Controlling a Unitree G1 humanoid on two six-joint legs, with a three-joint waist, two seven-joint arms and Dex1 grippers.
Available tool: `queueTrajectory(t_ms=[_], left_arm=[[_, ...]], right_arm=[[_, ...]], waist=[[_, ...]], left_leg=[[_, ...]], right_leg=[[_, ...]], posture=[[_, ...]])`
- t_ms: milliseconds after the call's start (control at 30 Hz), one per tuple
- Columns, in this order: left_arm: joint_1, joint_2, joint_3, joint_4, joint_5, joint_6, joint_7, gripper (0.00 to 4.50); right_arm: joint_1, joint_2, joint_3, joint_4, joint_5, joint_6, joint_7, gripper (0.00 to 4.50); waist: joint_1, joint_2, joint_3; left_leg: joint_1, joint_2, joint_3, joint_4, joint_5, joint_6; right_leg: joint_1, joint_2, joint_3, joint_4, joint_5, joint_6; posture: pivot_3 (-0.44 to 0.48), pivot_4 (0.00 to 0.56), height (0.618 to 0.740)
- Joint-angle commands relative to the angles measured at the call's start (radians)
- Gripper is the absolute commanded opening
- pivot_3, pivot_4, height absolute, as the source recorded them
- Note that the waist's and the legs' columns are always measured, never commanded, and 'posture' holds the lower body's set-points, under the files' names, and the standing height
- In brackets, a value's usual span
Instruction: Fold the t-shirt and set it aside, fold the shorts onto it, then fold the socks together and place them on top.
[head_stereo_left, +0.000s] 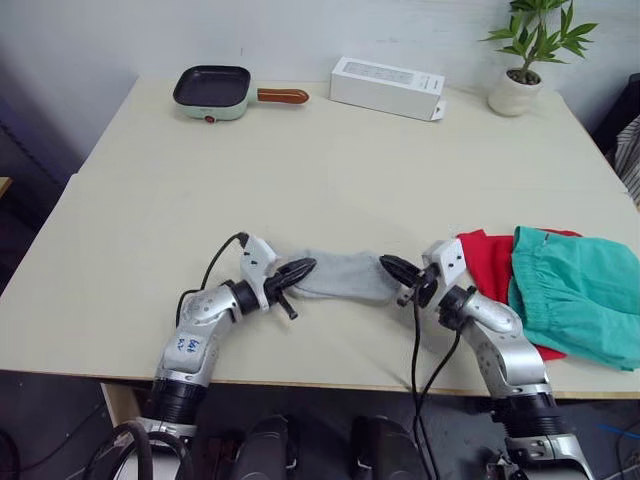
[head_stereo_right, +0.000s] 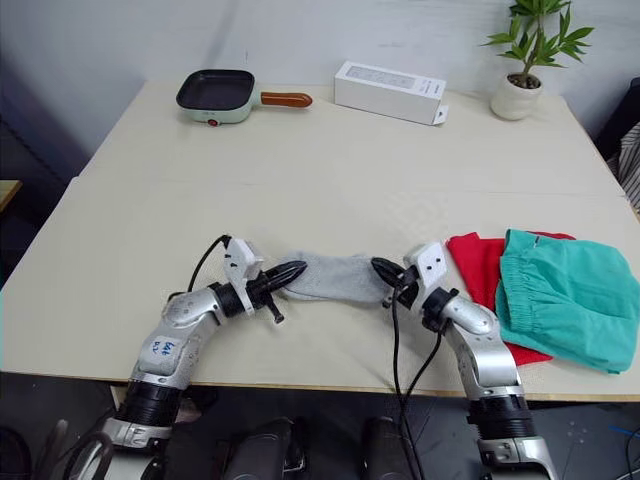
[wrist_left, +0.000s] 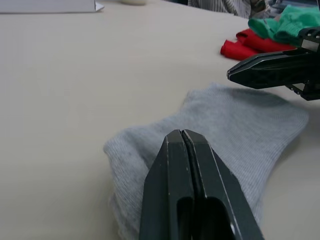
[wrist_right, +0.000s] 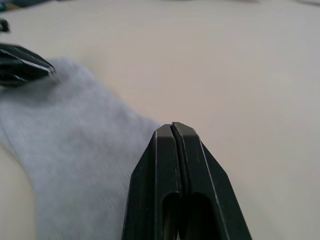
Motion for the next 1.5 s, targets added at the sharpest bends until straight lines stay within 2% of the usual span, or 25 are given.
queueTrajectory(t_ms=[33, 200, 300, 333, 400, 500, 567, 700, 767, 900, 1033, 1200, 1300, 1500], left_arm=[[-0.033, 0.021, 0.015, -0.037, -0.013, 0.029, -0.003, 0.01], [-0.05, 0.049, -0.031, 0.009, 0.051, 0.074, 0.003, 0.01], [-0.049, 0.065, 0.054, -0.072, -0.06, 0.211, 0.006, 0.01], [-0.043, 0.086, 0.08, -0.099, -0.091, 0.267, 0.003, 0.18], [-0.031, 0.142, 0.122, -0.146, -0.147, 0.391, -0.009, 0.59], [-0.028, 0.261, 0.208, -0.194, -0.276, 0.678, -0.017, 1.52], [-0.047, 0.296, 0.252, -0.198, -0.342, 0.824, 0.004, 2.15], [-0.137, 0.287, 0.343, -0.132, -0.421, 1.123, 0.098, 3.39], [-0.184, 0.231, 0.375, -0.089, -0.439, 1.205, 0.141, 4.01], [-0.258, 0.118, 0.416, 0.0, -0.421, 1.262, 0.219, 4.01], [-0.295, 0.052, 0.39, 0.037, -0.422, 1.302, 0.24, 4.01], [-0.338, -0.048, 0.384, 0.07, -0.409, 1.246, 0.281, 4.01], [-0.356, -0.073, 0.36, 0.054, -0.401, 1.205, 0.288, 3.44], [-0.425, -0.008, 0.208, 0.037, -0.386, 1.151, 0.212, 1.59]], right_arm=[[-0.031, 0.019, 0.062, -0.063, -0.006, -0.004, 0.031, 0.0], [-0.038, 0.027, 0.125, 0.082, -0.079, -0.102, 0.068, 0.0], [-0.06, -0.013, 0.141, 0.171, -0.112, -0.172, 0.139, 0.0], [-0.07, -0.025, 0.141, 0.193, -0.118, -0.184, 0.16, 0.0], [-0.093, -0.039, 0.135, 0.228, -0.124, -0.204, 0.185, 0.0], [-0.135, -0.061, 0.139, 0.292, -0.142, -0.238, 0.227, 0.0], [-0.152, -0.063, 0.143, 0.325, -0.149, -0.252, 0.247, 0.0], [-0.179, -0.058, 0.153, 0.388, -0.166, -0.286, 0.279, 0.0], [-0.185, -0.052, 0.153, 0.405, -0.169, -0.293, 0.286, 0.0], [-0.19, -0.044, 0.157, 0.42, -0.178, -0.302, 0.295, 0.0], [-0.191, -0.037, 0.162, 0.413, -0.182, -0.298, 0.3, 0.0], [-0.192, -0.034, 0.164, 0.412, -0.19, -0.299, 0.296, 0.0], [-0.191, -0.033, 0.165, 0.41, -0.205, -0.298, 0.279, 0.0], [-0.192, -0.037, 0.175, 0.419, -0.238, -0.31, 0.258, 0.0]], waist=[[0.0, 0.0, 0.0], [0.002, 0.0, 0.0], [0.0, 0.0, 0.0], [-0.001, 0.0, 0.0], [-0.006, 0.0, 0.0], [-0.017, 0.0, 0.001], [-0.023, 0.0, 0.001], [-0.021, 0.0, 0.001], [-0.021, 0.0, 0.001], [-0.022, -0.001, 0.0], [-0.025, -0.001, 0.0], [-0.023, -0.001, 0.0], [-0.023, -0.001, 0.0], [-0.024, -0.001, 0.0]], left_leg=[[0.0, 0.0, 0.0, 0.0, 0.0, 0.0], [0.0, -0.001, 0.0, 0.0, 0.0, 0.001], [-0.001, -0.002, 0.001, 0.001, -0.001, 0.002], [-0.001, -0.002, 0.001, 0.001, -0.001, 0.003], [-0.001, -0.002, 0.001, 0.001, -0.001, 0.003], [0.001, 0.0, 0.002, -0.001, 0.0, 0.0], [0.001, 0.001, 0.001, -0.001, 0.001, -0.002], [0.001, 0.0, 0.0, 0.0, 0.001, -0.002], [0.002, -0.001, 0.0, 0.0, 0.001, -0.002], [0.002, -0.002, 0.0, 0.0, 0.002, -0.003], [0.002, -0.001, 0.0, -0.001, 0.002, -0.004], [0.002, -0.001, 0.0, 0.0, 0.003, -0.004], [0.002, -0.001, 0.0, 0.0, 0.003, -0.004], [0.003, -0.001, 0.001, 0.0, 0.002, -0.005]], right_leg=[[0.0, 0.0, 0.0, 0.0, 0.0, 0.0], [0.0, 0.0, 0.0, 0.0, 0.0, 0.0], [0.0, 0.001, 0.0, 0.0, 0.0, 0.001], [0.0, 0.001, 0.0, 0.0, 0.0, 0.001], [0.0, 0.0, 0.001, 0.0, 0.0, 0.001], [0.0, 0.001, 0.001, 0.001, 0.0, 0.0], [0.0, 0.002, 0.001, 0.002, -0.001, 0.0], [0.0, 0.001, 0.002, 0.004, -0.001, -0.001], [0.001, 0.001, 0.003, 0.004, -0.001, 0.0], [0.001, 0.002, 0.004, 0.006, -0.001, 0.0], [0.0, 0.003, 0.004, 0.006, 0.0, 0.0], [0.0, 0.003, 0.005, 0.005, 0.0, 0.0], [0.0, 0.003, 0.005, 0.004, 0.0, 0.0], [0.0, 0.003, 0.006, 0.004, 0.0, 0.0]], posture=[[0.0, 0.15, 0.74], [0.0, 0.15, 0.74], [0.0, 0.15, 0.74], [0.0, 0.15, 0.74], [0.0, 0.15, 0.74], [0.0, 0.15, 0.74], [0.0, 0.15, 0.74], [0.0, 0.15, 0.74], [0.0, 0.15, 0.74], [0.0, 0.15, 0.74], [0.0, 0.15, 0.74], [0.0, 0.15, 0.74], [0.0, 0.15, 0.74], [0.0, 0.15, 0.74]])
